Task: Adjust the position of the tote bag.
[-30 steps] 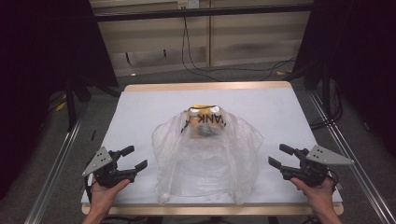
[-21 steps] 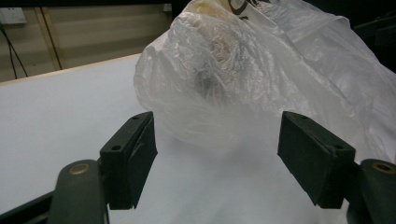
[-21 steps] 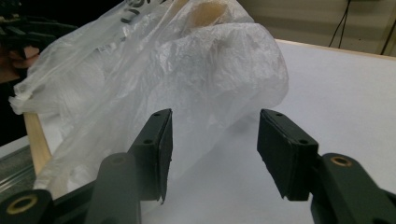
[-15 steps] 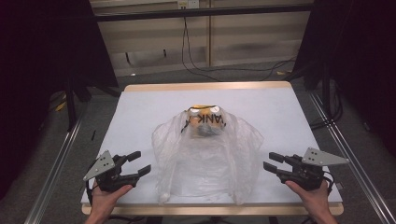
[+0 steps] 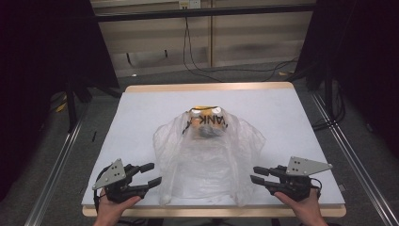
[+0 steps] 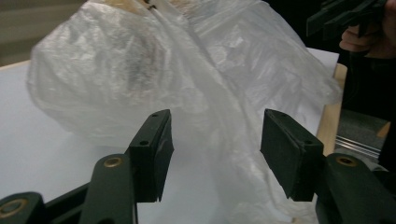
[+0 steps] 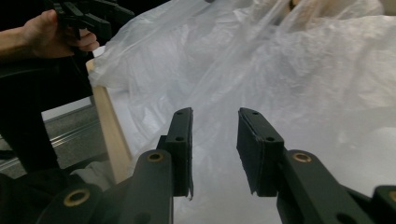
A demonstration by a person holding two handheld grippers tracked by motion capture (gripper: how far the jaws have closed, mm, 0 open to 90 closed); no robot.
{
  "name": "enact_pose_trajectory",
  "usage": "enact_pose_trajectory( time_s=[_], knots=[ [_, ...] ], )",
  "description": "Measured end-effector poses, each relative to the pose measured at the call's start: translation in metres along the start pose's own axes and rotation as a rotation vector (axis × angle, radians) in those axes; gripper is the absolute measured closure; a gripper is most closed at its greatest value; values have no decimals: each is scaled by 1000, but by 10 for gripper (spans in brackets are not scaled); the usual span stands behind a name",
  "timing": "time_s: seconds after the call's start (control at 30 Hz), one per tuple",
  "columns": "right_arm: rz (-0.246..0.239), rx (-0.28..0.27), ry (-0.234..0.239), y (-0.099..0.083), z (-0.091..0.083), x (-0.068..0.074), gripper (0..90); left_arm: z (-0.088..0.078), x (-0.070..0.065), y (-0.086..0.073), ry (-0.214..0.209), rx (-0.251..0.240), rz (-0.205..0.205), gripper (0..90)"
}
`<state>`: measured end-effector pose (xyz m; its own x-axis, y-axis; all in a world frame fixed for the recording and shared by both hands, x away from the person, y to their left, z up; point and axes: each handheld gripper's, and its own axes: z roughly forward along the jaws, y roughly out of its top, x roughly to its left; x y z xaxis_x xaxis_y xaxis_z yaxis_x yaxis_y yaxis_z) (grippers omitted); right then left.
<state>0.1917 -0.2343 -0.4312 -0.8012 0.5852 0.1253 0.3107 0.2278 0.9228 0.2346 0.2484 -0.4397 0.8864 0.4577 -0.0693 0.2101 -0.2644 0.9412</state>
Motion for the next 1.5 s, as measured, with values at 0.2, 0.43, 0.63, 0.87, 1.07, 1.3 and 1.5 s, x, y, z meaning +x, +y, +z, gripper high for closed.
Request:
enact_pose_trajectory(
  time_s=[0.2,0.43,0.63,0.87,1.07,1.3,1.5],
  knots=[
    [-27,31,53,0,9,14,674,-2,-22,-6,-72,47,26,505],
    [-45,111,97,-5,24,21,650,5,-26,-9,-92,109,49,535],
    [-34,173,125,-12,35,22,556,14,-21,-9,-117,139,71,521],
    [-57,242,162,-18,48,27,516,25,-26,-9,-164,179,86,542],
    [-84,273,161,-20,56,30,527,28,-26,-10,-181,212,80,530],
    [-84,322,176,-23,62,30,627,34,-27,-12,-225,273,77,576],
    [-78,318,202,-23,62,29,784,34,-27,-12,-248,297,70,747]
  ],
)
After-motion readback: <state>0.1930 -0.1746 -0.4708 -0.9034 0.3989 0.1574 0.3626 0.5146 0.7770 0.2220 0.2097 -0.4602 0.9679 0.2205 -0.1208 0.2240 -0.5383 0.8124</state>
